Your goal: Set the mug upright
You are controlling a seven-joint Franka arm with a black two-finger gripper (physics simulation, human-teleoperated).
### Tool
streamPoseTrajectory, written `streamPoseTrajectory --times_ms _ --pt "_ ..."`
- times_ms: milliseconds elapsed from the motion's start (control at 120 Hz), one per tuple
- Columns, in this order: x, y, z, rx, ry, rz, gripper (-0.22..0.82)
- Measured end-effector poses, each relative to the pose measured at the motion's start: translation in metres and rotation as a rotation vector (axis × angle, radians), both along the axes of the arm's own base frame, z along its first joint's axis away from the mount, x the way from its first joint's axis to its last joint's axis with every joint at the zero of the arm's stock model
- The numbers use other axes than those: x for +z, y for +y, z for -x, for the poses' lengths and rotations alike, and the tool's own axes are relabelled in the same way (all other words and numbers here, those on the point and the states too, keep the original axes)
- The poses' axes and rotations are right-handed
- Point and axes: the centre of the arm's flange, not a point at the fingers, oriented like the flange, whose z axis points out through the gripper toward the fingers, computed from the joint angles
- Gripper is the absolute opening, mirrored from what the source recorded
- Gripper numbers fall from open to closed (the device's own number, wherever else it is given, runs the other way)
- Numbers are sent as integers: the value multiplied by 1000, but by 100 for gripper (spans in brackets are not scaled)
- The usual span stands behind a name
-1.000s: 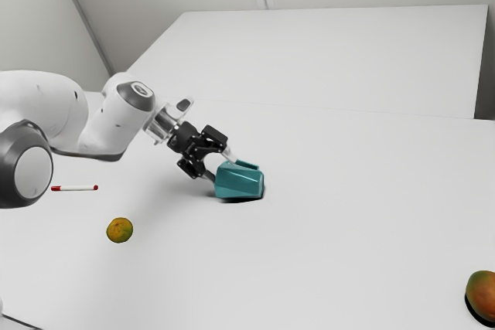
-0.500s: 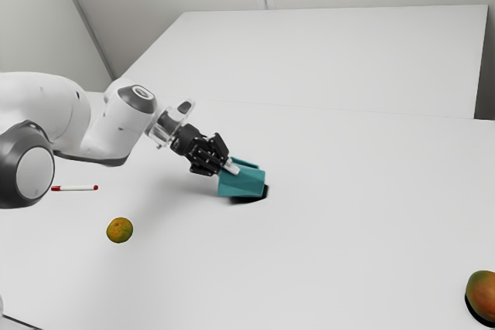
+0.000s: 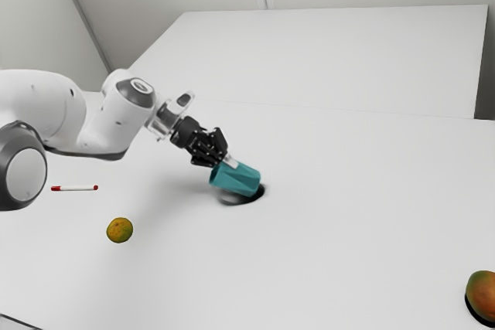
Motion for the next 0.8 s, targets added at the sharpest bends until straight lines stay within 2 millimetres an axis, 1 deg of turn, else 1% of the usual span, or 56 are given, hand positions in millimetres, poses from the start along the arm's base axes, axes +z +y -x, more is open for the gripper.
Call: streamPoseTrajectory --times_ms 100,183,300,408,475,558,600,667,742,800 --pt "9 4 -1 -14 -31 -51 -16" --pt "25 5 -2 -42 -70 -116 -17" --pt "33 4 -3 -78 -99 -200 -16" --pt "48 7 -2 -111 -131 -288 -16" --pt "62 3 1 -146 -150 -352 -16" --pt "76 -8 11 -194 -163 -429 -16" --pt "77 -10 18 -204 -160 -459 -16" --pt "71 -9 28 -205 -145 -498 -16" --pt "68 -5 31 -205 -139 -548 -16" --pt "67 -7 30 -206 -141 -580 -16"
